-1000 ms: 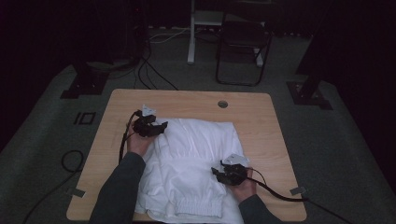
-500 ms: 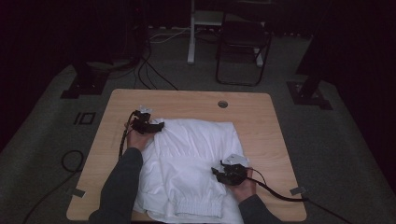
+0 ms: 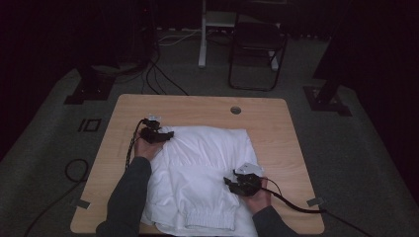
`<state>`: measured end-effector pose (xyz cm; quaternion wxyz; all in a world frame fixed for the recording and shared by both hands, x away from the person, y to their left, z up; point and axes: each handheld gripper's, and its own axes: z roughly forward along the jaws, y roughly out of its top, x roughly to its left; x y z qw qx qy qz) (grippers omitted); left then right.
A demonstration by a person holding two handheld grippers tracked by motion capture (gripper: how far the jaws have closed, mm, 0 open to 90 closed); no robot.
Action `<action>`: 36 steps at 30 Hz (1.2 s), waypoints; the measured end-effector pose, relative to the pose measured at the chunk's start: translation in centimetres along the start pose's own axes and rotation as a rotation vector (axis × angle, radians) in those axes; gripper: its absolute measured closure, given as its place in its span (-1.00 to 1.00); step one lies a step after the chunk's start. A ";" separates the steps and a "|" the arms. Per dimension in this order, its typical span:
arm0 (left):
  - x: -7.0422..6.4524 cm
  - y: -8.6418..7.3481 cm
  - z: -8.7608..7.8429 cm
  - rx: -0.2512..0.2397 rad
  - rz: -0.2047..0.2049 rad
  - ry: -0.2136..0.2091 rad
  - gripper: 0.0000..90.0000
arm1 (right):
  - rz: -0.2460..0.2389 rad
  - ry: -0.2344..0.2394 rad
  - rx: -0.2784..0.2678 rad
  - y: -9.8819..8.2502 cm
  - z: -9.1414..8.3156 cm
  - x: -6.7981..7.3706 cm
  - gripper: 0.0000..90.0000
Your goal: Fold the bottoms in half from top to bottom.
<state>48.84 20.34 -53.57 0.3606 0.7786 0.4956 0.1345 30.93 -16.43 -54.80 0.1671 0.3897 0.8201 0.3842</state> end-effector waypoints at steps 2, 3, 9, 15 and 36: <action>-0.3 0.1 -0.1 0.014 0.005 -0.006 0.40 | 0.000 0.001 0.000 0.0 0.0 0.0 0.05; -0.6 0.2 -0.1 0.019 0.017 0.004 0.47 | 0.000 0.001 0.000 0.0 0.0 0.0 0.05; -1.0 0.3 -0.1 0.028 0.026 0.024 0.57 | 0.018 0.052 0.024 0.9 -0.6 -0.9 0.31; -1.0 0.2 -0.1 0.025 0.024 0.026 0.57 | 0.053 0.011 -0.075 4.9 -2.2 -4.5 0.14; -0.9 0.1 -0.1 0.015 0.002 0.016 0.56 | 0.286 -0.108 0.071 9.1 8.1 -15.3 -0.53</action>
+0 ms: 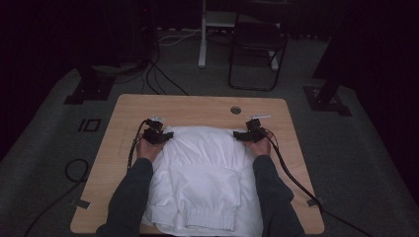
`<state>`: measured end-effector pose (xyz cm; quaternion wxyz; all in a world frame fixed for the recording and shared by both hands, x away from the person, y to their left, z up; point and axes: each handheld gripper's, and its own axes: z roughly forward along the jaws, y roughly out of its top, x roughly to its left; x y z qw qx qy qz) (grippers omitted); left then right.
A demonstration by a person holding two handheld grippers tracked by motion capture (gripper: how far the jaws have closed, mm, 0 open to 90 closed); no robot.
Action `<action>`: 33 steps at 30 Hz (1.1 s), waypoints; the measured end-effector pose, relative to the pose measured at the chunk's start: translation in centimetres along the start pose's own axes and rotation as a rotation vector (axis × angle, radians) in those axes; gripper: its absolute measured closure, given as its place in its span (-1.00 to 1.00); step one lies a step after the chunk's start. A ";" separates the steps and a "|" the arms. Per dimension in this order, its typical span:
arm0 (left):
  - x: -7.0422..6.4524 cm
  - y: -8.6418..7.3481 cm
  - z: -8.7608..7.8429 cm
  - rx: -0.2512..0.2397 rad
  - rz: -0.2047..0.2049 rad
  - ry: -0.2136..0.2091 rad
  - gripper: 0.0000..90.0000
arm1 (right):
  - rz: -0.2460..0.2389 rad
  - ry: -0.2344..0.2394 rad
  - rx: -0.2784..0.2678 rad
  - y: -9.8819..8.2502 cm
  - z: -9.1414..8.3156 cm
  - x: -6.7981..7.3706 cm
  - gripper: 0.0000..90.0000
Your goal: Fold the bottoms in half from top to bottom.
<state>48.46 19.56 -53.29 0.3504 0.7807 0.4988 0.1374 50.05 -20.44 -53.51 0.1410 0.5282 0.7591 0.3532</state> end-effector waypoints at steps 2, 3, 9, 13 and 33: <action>0.1 0.0 0.0 0.000 -0.004 -0.004 0.56 | -0.003 -0.007 0.014 -0.1 0.2 0.0 -0.55; 0.1 0.0 0.0 0.000 -0.005 -0.005 0.56 | -0.014 -0.010 0.016 -0.2 0.3 0.1 -0.55; 0.1 0.0 0.0 0.000 -0.014 -0.006 0.56 | -0.050 0.003 0.021 -0.4 0.1 0.5 -0.35; 0.1 0.0 0.0 0.004 -0.032 -0.009 0.55 | -0.026 0.062 0.027 -0.6 -0.3 0.9 0.42; 1.0 1.8 -5.9 -0.223 -0.145 -0.204 0.74 | -0.023 0.168 -0.260 2.2 -7.3 -0.6 0.87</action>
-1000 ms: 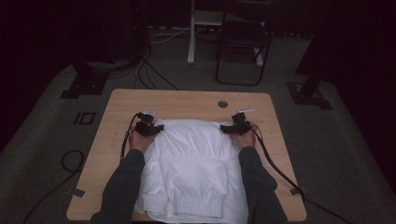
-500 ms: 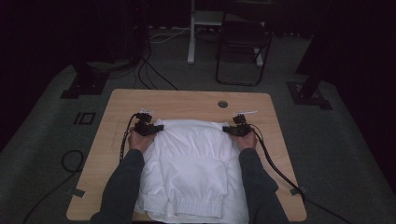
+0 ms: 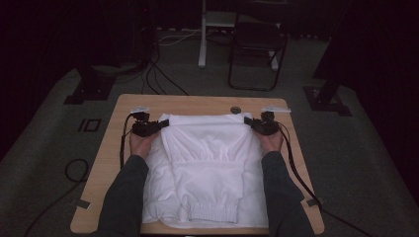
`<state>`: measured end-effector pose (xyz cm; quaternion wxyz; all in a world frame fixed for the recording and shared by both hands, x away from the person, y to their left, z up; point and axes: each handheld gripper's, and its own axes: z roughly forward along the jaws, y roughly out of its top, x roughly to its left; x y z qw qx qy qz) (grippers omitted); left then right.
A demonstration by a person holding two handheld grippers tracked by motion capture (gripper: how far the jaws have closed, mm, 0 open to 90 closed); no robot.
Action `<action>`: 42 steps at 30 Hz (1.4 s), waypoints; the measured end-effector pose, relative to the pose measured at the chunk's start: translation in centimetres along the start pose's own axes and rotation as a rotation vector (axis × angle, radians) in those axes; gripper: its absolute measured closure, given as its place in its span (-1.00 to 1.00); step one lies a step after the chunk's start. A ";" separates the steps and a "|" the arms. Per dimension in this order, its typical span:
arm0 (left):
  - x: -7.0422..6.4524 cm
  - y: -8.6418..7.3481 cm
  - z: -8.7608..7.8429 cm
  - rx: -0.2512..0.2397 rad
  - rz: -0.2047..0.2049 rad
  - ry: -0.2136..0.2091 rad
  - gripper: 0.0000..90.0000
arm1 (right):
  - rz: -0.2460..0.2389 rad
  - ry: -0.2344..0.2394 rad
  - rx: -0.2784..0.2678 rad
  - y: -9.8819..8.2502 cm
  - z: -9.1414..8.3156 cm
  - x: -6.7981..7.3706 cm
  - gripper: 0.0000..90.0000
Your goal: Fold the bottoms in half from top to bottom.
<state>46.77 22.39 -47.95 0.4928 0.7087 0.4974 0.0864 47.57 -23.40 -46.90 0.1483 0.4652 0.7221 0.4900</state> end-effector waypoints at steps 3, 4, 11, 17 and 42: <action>-0.7 -0.1 -1.0 -0.003 0.038 -0.007 0.74 | -0.038 0.017 -0.008 -0.1 -0.9 0.5 0.87; -1.0 -0.1 -1.4 -0.004 0.054 -0.013 0.74 | -0.058 0.027 -0.014 -0.3 -1.4 0.8 0.87; -4.1 -0.9 -5.0 -0.018 0.180 -0.053 0.74 | -0.132 0.077 -0.041 -2.1 -5.5 2.6 0.86; -6.5 -3.7 -7.7 0.019 0.258 -0.074 0.74 | -0.187 0.103 -0.025 -5.2 -8.9 4.6 0.86; -7.4 -13.3 -6.3 0.238 0.263 -0.046 0.72 | -0.235 0.132 0.202 -14.7 -9.3 7.7 0.82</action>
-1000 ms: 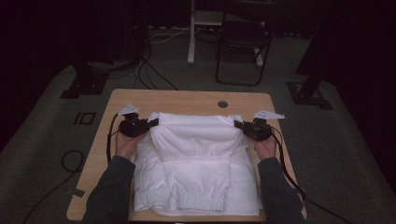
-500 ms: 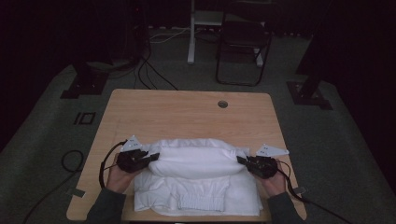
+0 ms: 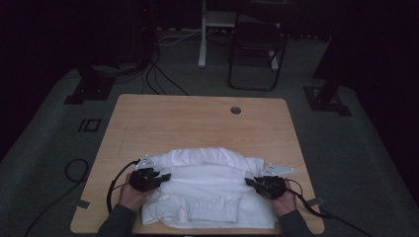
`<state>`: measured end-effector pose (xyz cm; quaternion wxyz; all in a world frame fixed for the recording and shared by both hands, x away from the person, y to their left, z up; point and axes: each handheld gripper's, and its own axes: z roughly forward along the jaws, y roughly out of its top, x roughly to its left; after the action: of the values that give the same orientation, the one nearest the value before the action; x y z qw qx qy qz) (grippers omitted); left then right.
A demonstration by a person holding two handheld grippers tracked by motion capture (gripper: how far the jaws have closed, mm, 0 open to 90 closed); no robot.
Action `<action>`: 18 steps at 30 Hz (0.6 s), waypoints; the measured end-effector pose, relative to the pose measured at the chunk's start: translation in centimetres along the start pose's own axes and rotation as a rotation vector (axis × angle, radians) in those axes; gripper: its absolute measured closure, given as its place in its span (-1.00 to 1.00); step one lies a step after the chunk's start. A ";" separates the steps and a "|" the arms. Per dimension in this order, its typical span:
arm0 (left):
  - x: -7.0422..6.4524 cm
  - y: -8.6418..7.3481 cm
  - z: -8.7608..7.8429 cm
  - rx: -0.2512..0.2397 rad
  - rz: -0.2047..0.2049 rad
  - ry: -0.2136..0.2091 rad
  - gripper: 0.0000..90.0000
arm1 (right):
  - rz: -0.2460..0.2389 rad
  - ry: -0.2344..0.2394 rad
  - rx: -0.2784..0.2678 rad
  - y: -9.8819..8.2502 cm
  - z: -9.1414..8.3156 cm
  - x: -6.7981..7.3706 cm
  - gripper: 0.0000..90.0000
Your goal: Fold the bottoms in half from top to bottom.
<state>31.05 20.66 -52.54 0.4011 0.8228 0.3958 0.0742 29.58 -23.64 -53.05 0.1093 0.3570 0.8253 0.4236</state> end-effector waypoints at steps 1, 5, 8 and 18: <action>0.0 -0.1 0.2 0.000 0.000 0.003 0.72 | -0.007 -0.003 0.011 0.0 0.2 0.1 0.82; 0.1 -0.3 0.6 -0.002 0.009 0.012 0.72 | -0.040 -0.029 0.058 0.1 1.3 0.6 0.82; 0.7 -0.1 0.9 -0.011 -0.006 0.014 0.72 | -0.030 -0.032 0.068 0.5 2.1 0.2 0.83; 3.4 1.4 2.5 -0.074 -0.058 0.069 0.71 | 0.019 -0.101 0.064 3.1 5.1 -2.4 0.83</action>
<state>35.29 21.05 -53.92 0.4192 0.7925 0.4301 0.1055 35.29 -20.90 -54.03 0.1353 0.3892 0.8284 0.3794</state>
